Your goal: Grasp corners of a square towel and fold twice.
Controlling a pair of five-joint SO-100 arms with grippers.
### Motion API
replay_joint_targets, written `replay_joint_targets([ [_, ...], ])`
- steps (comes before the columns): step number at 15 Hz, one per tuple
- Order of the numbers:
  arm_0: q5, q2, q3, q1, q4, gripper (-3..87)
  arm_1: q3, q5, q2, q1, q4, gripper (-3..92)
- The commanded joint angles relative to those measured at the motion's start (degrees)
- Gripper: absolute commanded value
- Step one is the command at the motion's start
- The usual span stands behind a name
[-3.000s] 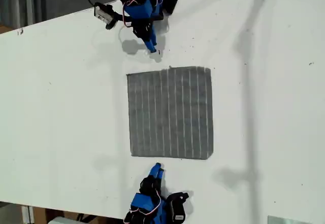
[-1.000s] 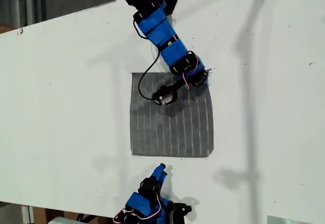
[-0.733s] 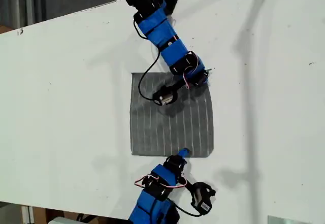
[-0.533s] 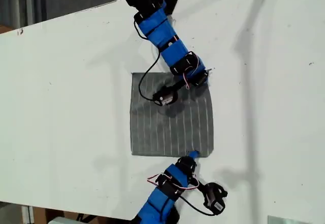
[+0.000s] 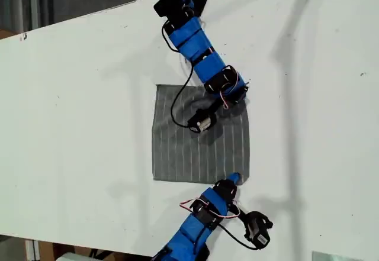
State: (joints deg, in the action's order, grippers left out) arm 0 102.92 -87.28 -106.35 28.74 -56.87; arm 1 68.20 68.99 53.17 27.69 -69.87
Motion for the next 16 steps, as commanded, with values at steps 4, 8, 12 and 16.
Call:
replay_joint_targets([
  [4, 4.2, 3.2, 5.0, 3.5, -0.1, 18.9, -1.7, -1.4, 0.1, 1.0, -0.3, -0.1],
  [8, 8.2, 8.4, 5.3, 5.2, 0.4, 19.3, -1.9, -1.6, 0.5, 1.4, -0.4, -0.1],
  [12, 3.5, 17.0, 10.2, 3.1, 5.5, 19.0, -2.3, -1.6, 0.8, 1.5, -0.6, -0.1],
  [16, -4.1, 28.0, 26.5, 0.7, 3.3, 18.1, -2.3, -1.5, 0.7, 1.7, -0.9, -0.1],
])
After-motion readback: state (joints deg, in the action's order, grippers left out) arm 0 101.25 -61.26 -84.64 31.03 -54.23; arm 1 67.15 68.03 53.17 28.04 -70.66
